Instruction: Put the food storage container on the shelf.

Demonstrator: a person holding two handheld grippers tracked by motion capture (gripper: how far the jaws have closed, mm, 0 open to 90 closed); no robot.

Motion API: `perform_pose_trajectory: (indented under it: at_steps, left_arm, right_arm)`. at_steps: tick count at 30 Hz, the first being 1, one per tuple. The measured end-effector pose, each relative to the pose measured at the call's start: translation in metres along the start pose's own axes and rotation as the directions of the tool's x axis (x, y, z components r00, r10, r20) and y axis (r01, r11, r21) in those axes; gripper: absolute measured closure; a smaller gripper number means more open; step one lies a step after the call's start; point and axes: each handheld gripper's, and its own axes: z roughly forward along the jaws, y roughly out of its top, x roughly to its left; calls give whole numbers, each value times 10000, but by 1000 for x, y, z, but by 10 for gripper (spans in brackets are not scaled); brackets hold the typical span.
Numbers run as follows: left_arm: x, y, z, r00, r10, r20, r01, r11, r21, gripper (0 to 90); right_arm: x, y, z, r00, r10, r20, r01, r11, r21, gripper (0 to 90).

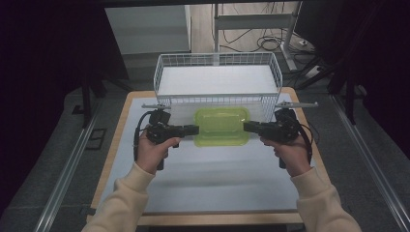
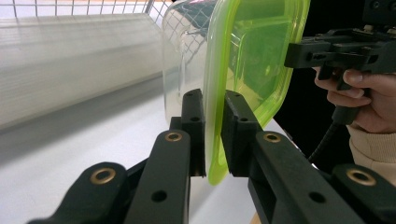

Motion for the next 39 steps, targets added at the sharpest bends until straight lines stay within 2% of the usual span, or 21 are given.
perform_pose_trajectory:
  at_steps: [12,17,23,31,39]
  left_arm:
    - [-1,16,-4,9998,186,-78,-187,9997,-130,806]
    - [-1,24,-7,9996,271,-70,-273,9995,-188,807]
    - [-2,33,-8,9996,268,-105,-271,9993,-251,807]
    - [-3,47,-9,9985,482,-255,-489,9984,-273,807]
    - [-3,55,-9,9980,526,-352,-538,9981,-317,808]
  right_arm:
    - [1,15,1,9998,-187,103,188,9998,-67,796]
    - [0,23,0,10000,-64,-20,64,9999,-148,797]
    - [1,32,-1,9998,-200,72,202,9996,-206,797]
    - [-2,42,0,9999,-74,83,77,9994,-327,796]
    - [-3,52,3,9995,-141,291,147,9996,-221,794]
